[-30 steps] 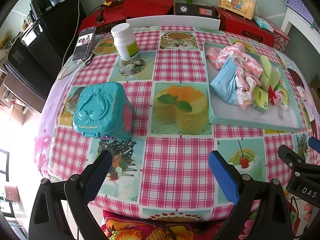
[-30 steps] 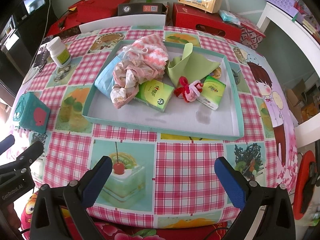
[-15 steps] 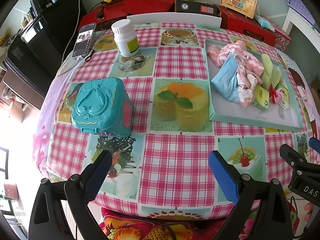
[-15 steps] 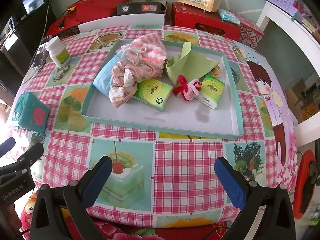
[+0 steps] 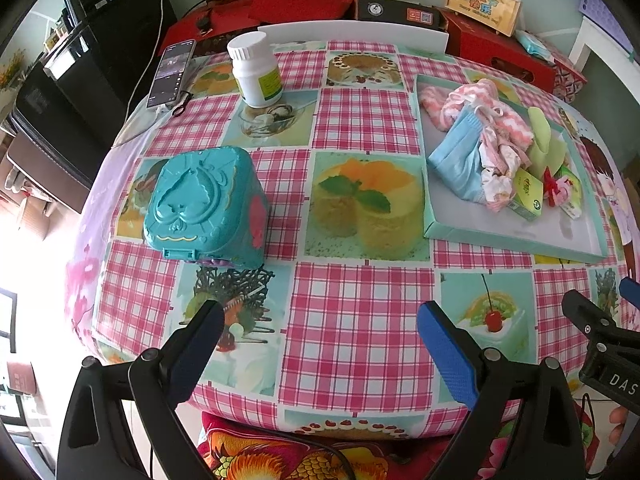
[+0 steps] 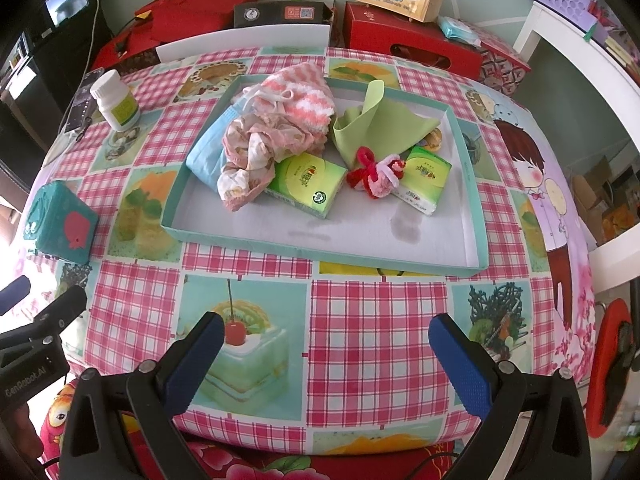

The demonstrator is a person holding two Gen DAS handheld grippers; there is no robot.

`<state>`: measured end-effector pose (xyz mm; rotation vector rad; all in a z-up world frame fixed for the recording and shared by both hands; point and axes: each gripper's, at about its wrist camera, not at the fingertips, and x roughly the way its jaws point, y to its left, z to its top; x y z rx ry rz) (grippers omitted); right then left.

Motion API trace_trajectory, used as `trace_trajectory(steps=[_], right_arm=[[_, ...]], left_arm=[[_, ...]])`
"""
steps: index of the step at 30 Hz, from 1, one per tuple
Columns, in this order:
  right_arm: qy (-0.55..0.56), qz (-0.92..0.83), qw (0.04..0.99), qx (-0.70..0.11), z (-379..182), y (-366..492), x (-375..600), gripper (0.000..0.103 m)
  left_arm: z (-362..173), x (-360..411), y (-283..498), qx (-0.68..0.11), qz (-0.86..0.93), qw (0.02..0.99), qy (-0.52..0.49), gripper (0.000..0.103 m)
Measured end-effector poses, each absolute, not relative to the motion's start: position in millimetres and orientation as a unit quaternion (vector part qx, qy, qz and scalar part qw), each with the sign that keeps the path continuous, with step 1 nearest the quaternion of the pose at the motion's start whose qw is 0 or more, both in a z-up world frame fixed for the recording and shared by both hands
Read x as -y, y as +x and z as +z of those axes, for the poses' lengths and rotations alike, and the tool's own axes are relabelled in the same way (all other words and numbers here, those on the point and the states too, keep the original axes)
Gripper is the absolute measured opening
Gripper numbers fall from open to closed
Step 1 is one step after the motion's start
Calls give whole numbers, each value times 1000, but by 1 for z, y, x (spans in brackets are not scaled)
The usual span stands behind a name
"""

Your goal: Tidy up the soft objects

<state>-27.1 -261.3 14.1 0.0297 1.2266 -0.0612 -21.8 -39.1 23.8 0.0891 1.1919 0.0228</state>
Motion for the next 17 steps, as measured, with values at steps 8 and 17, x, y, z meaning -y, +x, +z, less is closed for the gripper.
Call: trace_trajectory(steps=[8, 17], right_arm=[[14, -29, 816, -577, 14, -27, 261, 103], [13, -29, 816, -577, 14, -27, 262, 103]], left_arm=[[23, 39, -22, -561, 11, 826, 42, 97], [22, 38, -23, -561, 10, 826, 41, 97]])
